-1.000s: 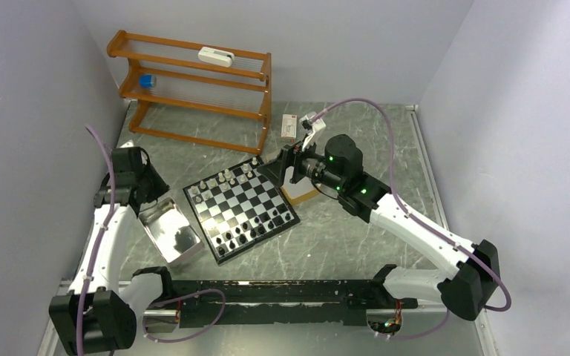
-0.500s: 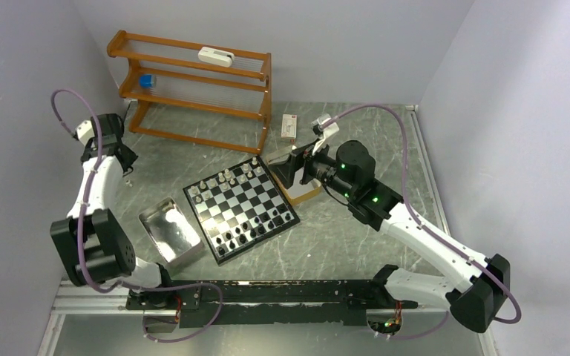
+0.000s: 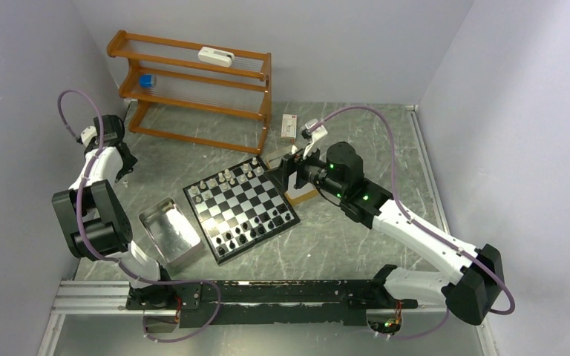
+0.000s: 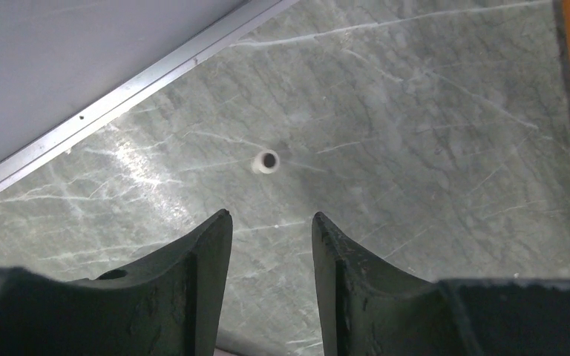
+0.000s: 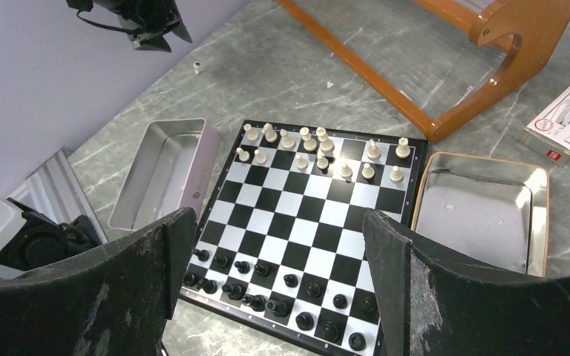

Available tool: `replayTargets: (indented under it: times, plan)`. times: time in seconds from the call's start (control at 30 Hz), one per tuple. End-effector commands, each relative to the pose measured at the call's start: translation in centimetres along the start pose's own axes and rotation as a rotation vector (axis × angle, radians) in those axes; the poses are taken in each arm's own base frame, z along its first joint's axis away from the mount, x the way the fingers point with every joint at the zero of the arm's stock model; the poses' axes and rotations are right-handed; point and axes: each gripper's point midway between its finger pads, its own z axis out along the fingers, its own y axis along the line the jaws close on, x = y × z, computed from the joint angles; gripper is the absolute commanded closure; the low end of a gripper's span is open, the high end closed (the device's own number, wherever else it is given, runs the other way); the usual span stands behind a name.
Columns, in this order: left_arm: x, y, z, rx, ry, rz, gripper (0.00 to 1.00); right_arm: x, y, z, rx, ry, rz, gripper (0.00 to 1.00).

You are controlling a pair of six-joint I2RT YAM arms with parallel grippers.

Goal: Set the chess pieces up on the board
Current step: Place the chess piece at the center of the board.

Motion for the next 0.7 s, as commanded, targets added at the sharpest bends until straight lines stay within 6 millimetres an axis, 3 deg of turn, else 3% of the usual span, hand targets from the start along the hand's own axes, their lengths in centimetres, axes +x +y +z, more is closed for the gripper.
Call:
replayTargets:
  times: [0.0,0.33,0.5,0.67]
  plan:
    - [-2.1,-1.3,0.3,0.037,-0.048,-0.051,0.51,-1.6,0.4,0.1,-0.005,-0.034,0.001,0.13]
    - [1.0,1.3,3.5,-0.027,0.028,-0.026,0.50,-1.5,-0.2,0.4,0.025,-0.030,-0.011,0.13]
    - [1.3,1.3,4.4,-0.029,0.053,-0.009,0.47,-1.1,-0.3,0.6,0.027,-0.021,-0.013,0.13]
    - [1.6,0.6,5.6,0.006,0.061,0.005,0.50,-1.2,-0.3,0.7,0.025,-0.021,-0.014,0.13]
